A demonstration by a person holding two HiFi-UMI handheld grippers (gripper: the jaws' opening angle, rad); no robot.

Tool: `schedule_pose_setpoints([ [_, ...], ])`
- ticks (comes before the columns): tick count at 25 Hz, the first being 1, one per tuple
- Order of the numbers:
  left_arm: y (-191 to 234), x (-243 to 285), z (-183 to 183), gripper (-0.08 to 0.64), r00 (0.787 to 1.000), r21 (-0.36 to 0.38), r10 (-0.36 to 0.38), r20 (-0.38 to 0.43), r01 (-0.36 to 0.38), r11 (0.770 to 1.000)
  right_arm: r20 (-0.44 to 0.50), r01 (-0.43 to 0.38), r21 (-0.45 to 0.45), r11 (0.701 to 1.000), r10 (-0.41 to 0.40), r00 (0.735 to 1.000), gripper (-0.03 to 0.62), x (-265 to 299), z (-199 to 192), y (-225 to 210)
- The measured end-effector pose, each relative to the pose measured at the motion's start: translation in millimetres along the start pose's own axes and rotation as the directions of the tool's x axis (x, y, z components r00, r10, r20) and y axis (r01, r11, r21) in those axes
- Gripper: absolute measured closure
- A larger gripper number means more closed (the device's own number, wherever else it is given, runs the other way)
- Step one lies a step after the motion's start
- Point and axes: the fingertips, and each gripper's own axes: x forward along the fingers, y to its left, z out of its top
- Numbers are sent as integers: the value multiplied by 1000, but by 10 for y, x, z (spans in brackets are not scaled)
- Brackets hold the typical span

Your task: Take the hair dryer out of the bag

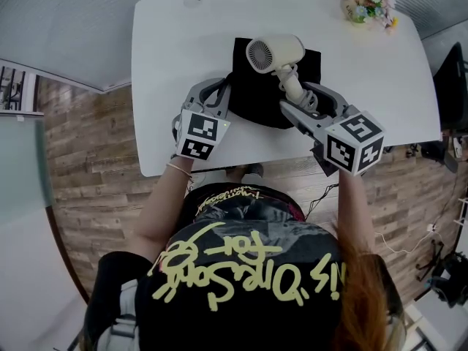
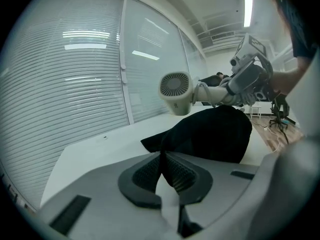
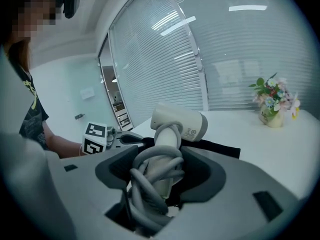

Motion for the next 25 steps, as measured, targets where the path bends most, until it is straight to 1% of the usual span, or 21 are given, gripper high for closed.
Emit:
schedule_pose_setpoints([
  [4,-51,-13,22,545,999,49,-32,-6,32,998,-23,37,25,999,-36,999,319,134,-66,-83],
  [9,-107,-36,17,545,998,72,-70,-10,70,995,-52,71,41,997,-69,996,319,302,-148,-114],
  [18,-172,-31,8,543,993,89,-119,-16,120,989,-104,131,52,990,-125,987,319,487,-290,-203],
  [25,-119,-67,-36,540,989,92,-150,-12,150,984,-148,165,28,986,-159,976,319,664,-368,-166],
])
